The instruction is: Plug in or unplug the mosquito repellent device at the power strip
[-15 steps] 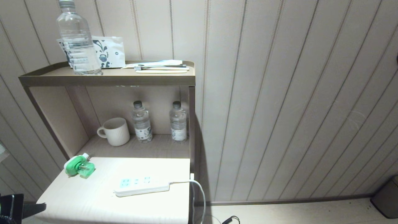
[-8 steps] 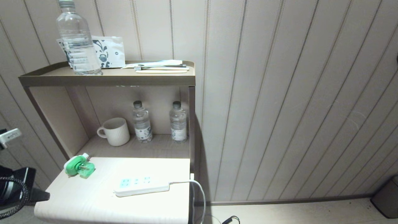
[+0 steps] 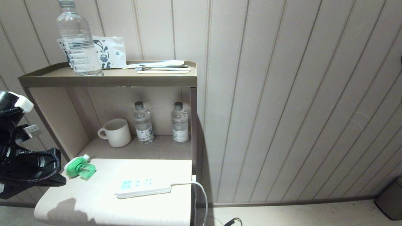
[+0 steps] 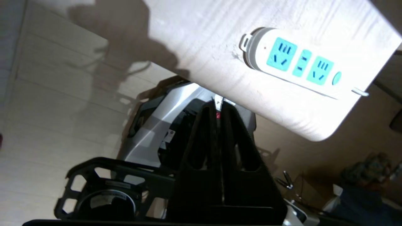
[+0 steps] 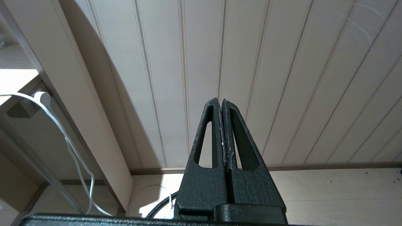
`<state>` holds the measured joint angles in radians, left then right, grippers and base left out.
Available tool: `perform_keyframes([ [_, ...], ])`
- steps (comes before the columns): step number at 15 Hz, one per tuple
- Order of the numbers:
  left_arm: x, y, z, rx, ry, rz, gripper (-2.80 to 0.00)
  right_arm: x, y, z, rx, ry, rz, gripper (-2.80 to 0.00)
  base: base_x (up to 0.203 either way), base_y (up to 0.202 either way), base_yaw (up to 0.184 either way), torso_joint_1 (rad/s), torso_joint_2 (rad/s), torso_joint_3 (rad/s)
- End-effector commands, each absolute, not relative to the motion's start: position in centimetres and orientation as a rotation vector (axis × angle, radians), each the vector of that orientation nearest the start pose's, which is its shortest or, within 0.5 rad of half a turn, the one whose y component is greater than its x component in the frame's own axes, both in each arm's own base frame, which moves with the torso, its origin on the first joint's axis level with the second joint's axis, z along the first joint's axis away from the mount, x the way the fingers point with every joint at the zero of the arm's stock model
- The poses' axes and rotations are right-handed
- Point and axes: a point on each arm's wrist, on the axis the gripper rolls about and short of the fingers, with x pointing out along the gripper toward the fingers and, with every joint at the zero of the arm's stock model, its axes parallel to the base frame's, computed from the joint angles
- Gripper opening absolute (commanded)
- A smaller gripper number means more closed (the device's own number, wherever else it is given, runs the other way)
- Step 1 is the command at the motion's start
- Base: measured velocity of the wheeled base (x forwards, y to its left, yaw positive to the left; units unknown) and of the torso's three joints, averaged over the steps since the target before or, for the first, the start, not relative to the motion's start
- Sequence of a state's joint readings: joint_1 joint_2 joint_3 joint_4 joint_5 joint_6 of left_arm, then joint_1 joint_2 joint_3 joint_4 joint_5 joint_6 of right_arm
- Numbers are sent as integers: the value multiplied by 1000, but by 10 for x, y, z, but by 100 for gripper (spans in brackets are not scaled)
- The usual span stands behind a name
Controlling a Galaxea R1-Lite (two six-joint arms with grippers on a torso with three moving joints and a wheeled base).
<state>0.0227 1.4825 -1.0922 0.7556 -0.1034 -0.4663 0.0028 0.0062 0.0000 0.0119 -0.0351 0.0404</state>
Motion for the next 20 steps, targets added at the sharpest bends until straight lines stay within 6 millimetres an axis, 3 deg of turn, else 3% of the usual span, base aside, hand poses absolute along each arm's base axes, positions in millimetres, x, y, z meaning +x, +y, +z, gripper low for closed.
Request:
perform_keyframes([
  [1,220,8,199,-483,1162,252,0,-22,-1,74,41,19,-33,-280,0,0,0,0,0,0],
  [6,240,15,193,-404,1158,266,0,-22,-1,75,40,18,-33,-280,0,0,0,0,0,0],
  [17,325,41,161,-323,1200,369,0,-22,-1,74,40,19,-33,-280,0,0,0,0,0,0],
  [20,341,43,154,-310,1206,363,0,-22,-1,74,40,19,-33,-280,0,0,0,0,0,0],
])
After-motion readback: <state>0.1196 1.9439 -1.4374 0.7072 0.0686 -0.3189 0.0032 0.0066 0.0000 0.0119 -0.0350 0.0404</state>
